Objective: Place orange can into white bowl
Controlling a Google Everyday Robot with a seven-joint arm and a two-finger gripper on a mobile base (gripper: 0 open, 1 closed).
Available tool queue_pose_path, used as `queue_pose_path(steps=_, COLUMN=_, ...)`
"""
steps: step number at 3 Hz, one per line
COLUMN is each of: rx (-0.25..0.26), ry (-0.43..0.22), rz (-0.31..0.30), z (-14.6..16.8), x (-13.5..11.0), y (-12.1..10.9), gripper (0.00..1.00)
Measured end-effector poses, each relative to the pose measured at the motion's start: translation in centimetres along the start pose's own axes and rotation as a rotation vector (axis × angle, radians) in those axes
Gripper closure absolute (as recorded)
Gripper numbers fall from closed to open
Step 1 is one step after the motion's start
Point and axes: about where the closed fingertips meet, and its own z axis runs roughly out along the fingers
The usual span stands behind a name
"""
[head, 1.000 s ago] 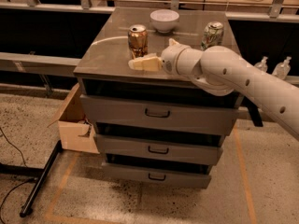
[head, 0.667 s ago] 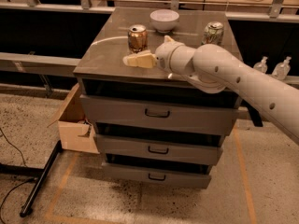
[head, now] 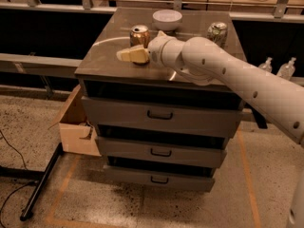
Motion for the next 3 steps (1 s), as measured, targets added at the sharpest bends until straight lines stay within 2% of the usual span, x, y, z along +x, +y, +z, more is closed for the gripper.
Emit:
queue_pose_path(steps=1, rx=0.012, ry=0.022, rz=0.012, z=1.3, x=1.4, y=-0.6, gripper=0.0)
queue_pose_path(steps=2, rx=0.015, ry=0.014, rz=0.0, z=2.3, x=1.5, y=-1.0, gripper=0.16)
queue_pose_path(steps=3, rx=0.012, ry=0.004, rz=-0.013, z=3.5, x=0.7, y=-1.2, gripper=0.4)
